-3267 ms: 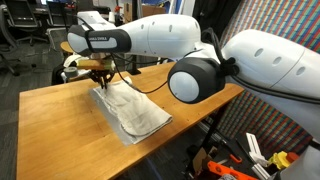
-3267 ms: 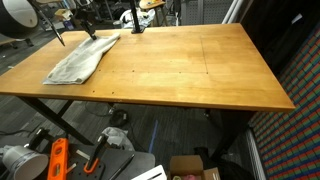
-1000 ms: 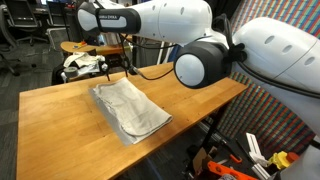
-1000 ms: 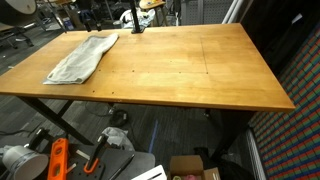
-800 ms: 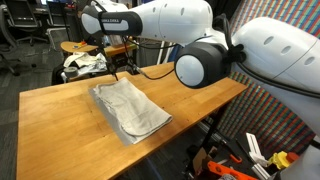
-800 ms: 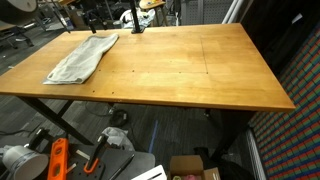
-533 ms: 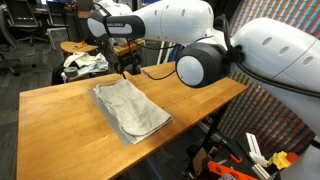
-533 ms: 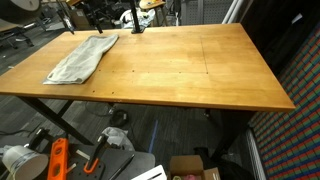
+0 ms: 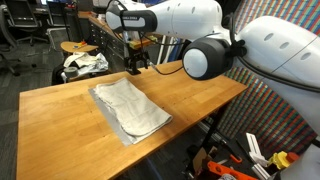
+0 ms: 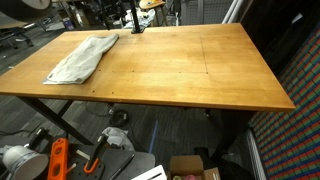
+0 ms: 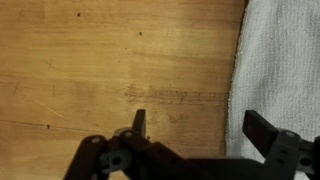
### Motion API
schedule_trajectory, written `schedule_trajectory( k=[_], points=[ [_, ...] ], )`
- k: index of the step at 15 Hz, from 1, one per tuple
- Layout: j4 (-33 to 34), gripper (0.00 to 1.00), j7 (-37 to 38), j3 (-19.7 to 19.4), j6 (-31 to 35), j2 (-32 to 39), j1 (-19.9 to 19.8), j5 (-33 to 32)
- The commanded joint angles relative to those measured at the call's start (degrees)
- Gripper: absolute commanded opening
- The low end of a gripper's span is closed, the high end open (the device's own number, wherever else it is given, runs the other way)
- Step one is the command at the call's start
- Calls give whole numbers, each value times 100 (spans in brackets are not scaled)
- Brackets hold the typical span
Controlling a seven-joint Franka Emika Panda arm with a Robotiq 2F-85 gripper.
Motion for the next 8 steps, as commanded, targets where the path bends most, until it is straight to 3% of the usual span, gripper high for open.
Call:
schedule_trajectory(
  k=[1,8],
  points=[
    [-18,100,-232,287,56,-213,-312,402],
    [-22,100,-735,338,73,-388,-248,374]
  ],
)
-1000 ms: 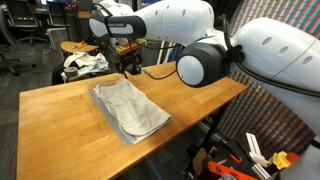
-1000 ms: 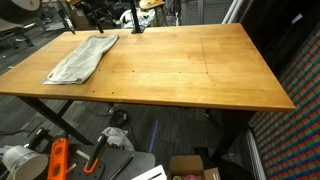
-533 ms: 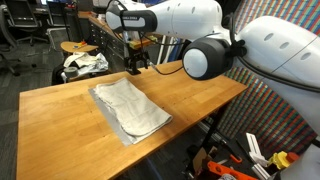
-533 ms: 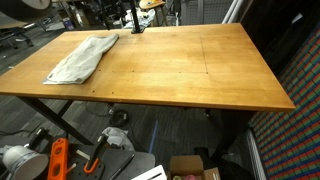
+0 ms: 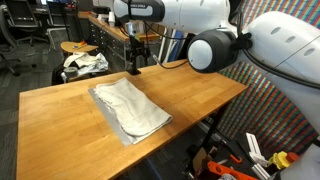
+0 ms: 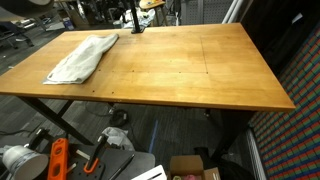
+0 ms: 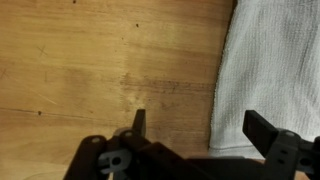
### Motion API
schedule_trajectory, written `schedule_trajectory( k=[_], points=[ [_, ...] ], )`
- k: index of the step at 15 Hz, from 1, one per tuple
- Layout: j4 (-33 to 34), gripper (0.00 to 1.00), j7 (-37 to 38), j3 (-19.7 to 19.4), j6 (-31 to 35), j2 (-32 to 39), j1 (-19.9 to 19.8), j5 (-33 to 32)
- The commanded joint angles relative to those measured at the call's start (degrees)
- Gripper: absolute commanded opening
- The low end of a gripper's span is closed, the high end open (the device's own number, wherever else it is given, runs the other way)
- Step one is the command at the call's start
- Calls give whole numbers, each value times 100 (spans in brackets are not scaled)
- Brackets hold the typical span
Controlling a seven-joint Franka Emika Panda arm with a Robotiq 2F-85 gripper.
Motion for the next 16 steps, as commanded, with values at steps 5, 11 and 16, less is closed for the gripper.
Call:
schedule_trajectory(
  k=[5,11,16],
  points=[
    [-33,100,-366,116,217,-220,220,64],
    [25,100,-349,319,245,-81,303,189],
    [17,100,-412,359,209,49,511,168]
  ],
)
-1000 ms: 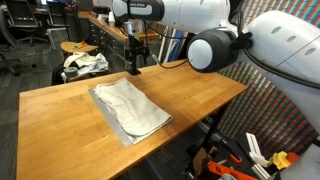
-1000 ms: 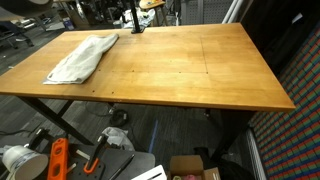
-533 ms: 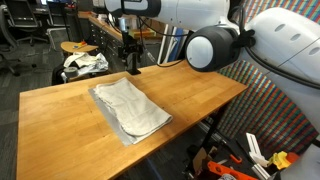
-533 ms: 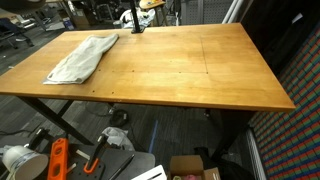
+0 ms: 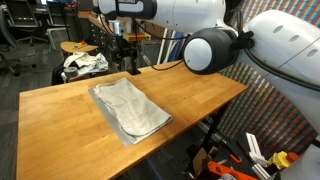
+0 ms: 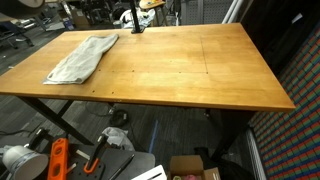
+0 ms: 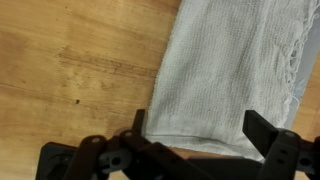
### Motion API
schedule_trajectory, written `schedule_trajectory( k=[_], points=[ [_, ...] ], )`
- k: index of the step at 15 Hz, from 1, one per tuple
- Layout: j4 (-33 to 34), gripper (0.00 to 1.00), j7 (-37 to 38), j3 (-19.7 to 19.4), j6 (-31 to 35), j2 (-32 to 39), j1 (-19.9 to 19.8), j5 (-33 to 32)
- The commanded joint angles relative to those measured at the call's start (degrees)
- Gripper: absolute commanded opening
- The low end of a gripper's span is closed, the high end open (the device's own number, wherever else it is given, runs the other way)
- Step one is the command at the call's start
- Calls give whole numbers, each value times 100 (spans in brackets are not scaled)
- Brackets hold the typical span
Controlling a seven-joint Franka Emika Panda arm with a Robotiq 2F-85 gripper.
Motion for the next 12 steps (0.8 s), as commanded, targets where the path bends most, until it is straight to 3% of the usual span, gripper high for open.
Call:
schedule_trajectory(
  k=[1,8,12],
  points=[
    [32,100,-90,26,37,100,187,39],
    [117,100,88,-23,81,429,614,-30],
    [87,100,44,-6,-2,460,617,1]
  ],
)
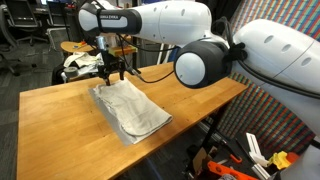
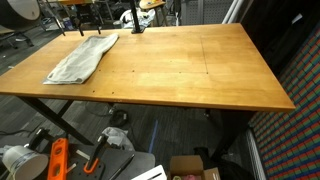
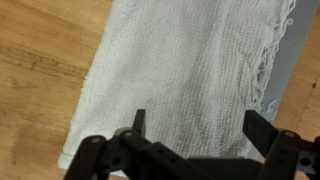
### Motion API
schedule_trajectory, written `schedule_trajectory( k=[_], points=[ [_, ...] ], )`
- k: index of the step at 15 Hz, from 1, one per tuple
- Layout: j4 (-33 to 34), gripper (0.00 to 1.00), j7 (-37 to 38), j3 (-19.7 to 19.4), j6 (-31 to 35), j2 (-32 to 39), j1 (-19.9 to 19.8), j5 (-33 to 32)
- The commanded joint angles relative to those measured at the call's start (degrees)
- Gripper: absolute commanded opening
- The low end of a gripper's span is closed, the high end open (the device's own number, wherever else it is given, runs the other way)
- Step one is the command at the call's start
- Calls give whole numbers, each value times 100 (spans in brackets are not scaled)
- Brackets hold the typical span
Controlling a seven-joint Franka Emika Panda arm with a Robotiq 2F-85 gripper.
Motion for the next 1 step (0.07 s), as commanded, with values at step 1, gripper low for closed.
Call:
schedule_trajectory(
  k=[1],
  points=[
    [57,100,-2,-7,-30,25,2,4]
  ],
)
